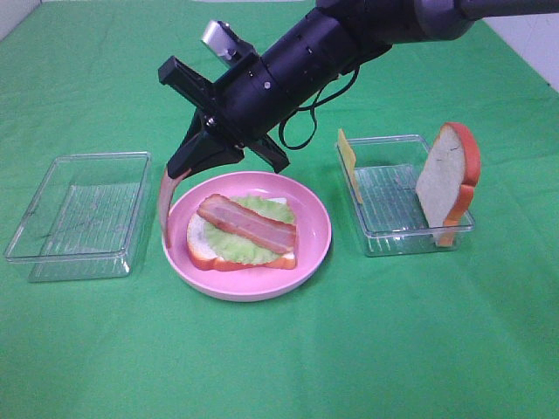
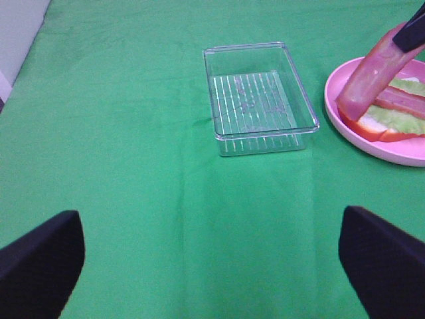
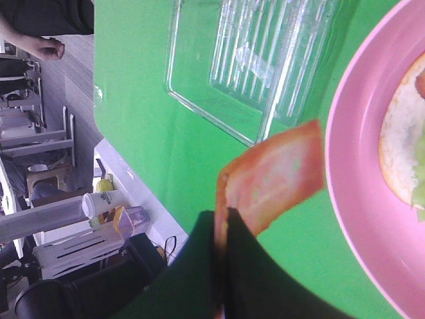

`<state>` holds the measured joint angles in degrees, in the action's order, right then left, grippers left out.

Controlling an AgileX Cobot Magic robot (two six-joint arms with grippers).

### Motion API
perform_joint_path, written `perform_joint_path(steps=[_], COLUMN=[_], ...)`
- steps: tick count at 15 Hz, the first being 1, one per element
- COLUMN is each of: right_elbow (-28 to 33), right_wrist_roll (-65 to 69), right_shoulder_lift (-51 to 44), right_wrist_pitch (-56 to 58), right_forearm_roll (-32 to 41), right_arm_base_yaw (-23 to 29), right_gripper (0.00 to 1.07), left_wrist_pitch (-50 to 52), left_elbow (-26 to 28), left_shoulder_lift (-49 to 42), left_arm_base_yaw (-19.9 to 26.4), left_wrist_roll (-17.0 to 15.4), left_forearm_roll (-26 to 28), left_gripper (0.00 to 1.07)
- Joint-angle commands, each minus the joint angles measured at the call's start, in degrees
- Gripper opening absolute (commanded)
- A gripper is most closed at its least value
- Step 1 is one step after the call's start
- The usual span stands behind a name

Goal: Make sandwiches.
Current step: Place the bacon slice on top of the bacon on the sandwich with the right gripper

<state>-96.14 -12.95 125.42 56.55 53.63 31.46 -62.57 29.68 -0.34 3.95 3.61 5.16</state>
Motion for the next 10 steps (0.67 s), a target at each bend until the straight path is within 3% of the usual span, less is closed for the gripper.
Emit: perform_joint_path(steps=[1, 6, 10], right_elbow=[0.00, 0.00, 0.00], right_wrist_roll=[-1.03, -0.97, 2.23], right_shoulder_lift=[0.63, 0.63, 0.63], right_wrist_pitch=[0.00, -0.11, -1.15], right_forearm_roll=[-0.17, -0.57, -8.31], right_arm_base_yaw=[0.06, 0.06, 0.00], right_gripper=[0.00, 0.00, 0.00], left_wrist_pitch=[0.80, 0.80, 0.80], left_elbow=[-0.11, -0.11, -0.11], left_shoulder_lift=[-0.63, -0.63, -0.63], left_arm_base_yaw=[-0.29, -0.29, -0.29], left_wrist_roll=[-0.23, -0.23, -0.23], left_forearm_roll=[0.06, 0.06, 0.06], left_gripper=[0.98, 0.98, 0.98])
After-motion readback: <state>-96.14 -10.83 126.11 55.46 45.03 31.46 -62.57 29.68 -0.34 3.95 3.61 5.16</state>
